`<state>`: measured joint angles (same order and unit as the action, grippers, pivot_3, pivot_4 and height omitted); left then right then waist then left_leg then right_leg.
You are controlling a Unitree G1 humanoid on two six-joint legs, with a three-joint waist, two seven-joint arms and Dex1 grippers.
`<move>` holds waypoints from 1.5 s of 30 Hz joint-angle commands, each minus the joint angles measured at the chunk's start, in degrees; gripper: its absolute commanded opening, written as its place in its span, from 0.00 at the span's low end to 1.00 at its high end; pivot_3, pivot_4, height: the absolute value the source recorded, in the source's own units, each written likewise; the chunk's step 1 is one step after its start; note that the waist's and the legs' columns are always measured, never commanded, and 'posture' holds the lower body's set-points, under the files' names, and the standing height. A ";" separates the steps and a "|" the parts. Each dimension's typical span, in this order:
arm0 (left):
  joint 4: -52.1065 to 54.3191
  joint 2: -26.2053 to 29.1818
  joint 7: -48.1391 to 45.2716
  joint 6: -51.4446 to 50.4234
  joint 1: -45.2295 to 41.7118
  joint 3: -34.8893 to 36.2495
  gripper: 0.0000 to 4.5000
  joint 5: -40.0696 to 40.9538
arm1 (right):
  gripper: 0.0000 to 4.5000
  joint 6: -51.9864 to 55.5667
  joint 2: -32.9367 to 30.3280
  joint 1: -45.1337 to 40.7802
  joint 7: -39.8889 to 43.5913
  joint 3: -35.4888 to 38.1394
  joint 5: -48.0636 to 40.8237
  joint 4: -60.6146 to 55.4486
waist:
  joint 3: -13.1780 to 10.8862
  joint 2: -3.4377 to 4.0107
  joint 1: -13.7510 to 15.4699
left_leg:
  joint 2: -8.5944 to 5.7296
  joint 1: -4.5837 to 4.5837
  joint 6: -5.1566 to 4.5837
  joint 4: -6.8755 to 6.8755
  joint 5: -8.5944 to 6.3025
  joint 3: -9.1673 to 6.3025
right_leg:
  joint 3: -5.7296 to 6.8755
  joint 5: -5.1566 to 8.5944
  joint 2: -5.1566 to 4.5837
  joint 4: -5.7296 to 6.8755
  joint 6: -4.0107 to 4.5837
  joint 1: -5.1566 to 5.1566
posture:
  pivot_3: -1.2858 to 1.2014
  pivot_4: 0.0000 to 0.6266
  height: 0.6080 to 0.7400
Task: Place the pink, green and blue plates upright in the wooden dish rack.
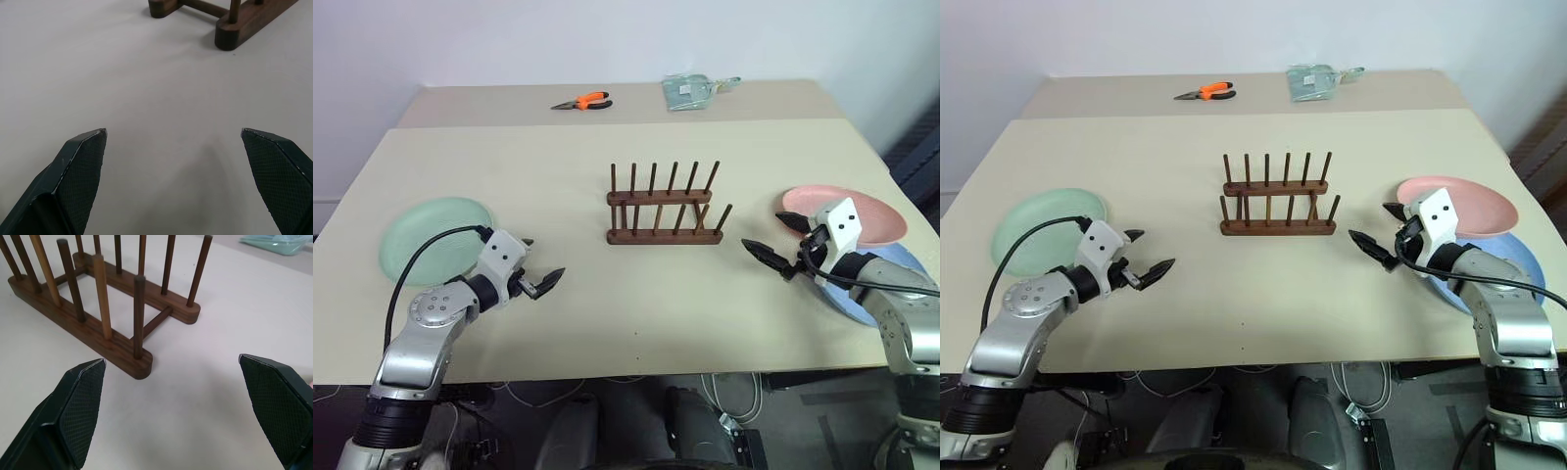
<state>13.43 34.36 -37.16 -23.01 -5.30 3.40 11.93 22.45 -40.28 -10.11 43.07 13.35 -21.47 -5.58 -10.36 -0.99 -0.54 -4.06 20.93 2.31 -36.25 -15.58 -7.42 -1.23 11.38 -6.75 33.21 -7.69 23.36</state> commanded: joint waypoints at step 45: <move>-32.90 -10.47 -37.82 22.04 -28.69 -21.65 0.17 -8.24 | 1.00 10.33 -4.42 26.94 -2.40 2.62 -0.42 -30.50 | 0.07 -0.01 1.23 | -0.06 0.43 -0.29 -0.72 -0.19 -0.21 | 0.21 -0.07 -0.01 0.06 -0.34 -0.02 | 0.52 0.24 1.00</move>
<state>-23.79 23.24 -74.08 1.53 -34.64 -17.56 2.82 33.11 -43.52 15.98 39.24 13.86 -21.45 -35.32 -10.29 -1.00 0.69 -4.12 21.36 2.03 -36.98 -15.77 -7.63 -1.02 11.35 -6.77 33.27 -8.02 23.33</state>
